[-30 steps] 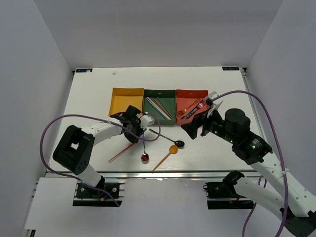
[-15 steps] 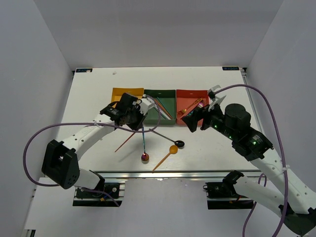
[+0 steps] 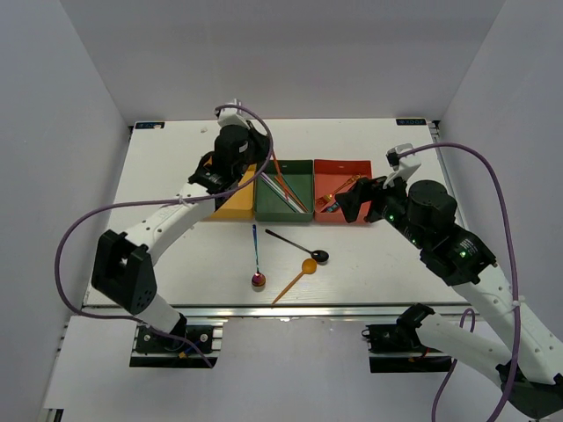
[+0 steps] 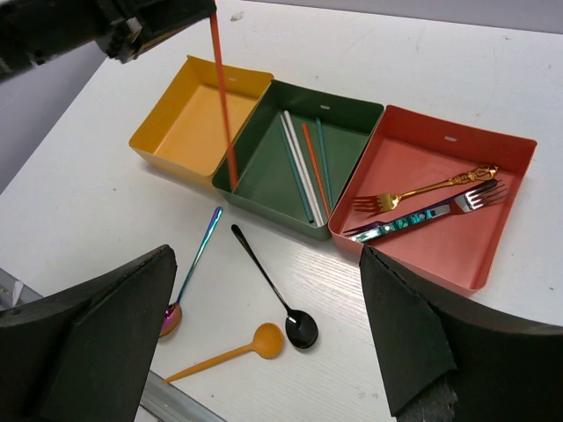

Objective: Sort the eating utensils into containers

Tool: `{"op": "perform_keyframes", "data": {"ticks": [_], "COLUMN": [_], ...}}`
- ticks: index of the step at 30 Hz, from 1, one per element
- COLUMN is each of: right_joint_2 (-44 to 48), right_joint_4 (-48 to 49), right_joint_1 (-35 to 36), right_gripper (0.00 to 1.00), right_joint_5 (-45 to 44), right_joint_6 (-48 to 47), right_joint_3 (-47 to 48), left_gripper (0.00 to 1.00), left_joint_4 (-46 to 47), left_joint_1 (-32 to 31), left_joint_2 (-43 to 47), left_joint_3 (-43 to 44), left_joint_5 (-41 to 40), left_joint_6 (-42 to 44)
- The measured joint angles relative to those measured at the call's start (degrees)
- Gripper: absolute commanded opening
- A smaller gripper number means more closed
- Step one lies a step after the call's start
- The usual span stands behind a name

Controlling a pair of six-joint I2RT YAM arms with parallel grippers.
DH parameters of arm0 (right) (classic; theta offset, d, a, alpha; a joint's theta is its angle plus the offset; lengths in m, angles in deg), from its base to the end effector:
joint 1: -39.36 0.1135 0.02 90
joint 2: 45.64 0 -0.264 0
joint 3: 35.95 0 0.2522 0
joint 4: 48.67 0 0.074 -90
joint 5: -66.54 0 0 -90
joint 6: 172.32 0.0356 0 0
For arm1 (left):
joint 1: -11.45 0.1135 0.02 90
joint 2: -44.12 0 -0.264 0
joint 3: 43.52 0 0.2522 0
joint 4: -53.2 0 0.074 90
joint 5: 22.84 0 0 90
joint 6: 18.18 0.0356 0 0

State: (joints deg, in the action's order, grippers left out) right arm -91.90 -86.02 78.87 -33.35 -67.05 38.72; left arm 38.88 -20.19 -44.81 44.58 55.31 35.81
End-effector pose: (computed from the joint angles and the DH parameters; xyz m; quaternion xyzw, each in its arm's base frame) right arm 0.1328 0.1016 0.4073 -0.1042 0.7521 0.2397 0.6050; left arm 0.3208 -0.1891 0.3454 -0.0928 0.7869 -0.2684 0.5478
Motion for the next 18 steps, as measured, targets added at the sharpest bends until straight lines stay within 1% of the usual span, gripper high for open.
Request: {"op": "perform_keyframes", "data": {"ticks": [3, 7, 13, 17, 18], "right_joint_2": [0.0, -0.1, -1.6, -2.0, -2.0], "right_joint_4": [-0.3, -0.3, -0.3, -0.3, -0.3], "right_joint_1": [0.0, 0.0, 0.0, 0.0, 0.0], "right_gripper": [0.89, 0.89, 0.89, 0.89, 0.89], "right_joint_5": [-0.4, -0.5, -0.9, -1.2, -1.2], "right_joint_6": [0.4, 0.6, 0.3, -0.2, -0.3], "right_joint_3": [0.0, 0.0, 0.0, 0.0, 0.0], "left_gripper": [0.00, 0.00, 0.00, 0.00, 0.02], "left_joint_4": [7.1, 16.5, 24.9, 27.0, 27.2], "left_joint_1": [0.0, 0.0, -0.4, -1.3, -1.4], "left_joint_2": [-2.5, -5.0, -8.3, -8.3, -8.3], "left_joint_3": [-2.4, -7.2, -11.8, -14.6, -14.8], "left_joint_5": [-8.4, -16.1, -20.3, -21.4, -21.6], "left_joint_6": [-4.9, -9.2, -12.8, -14.3, -14.8]}}
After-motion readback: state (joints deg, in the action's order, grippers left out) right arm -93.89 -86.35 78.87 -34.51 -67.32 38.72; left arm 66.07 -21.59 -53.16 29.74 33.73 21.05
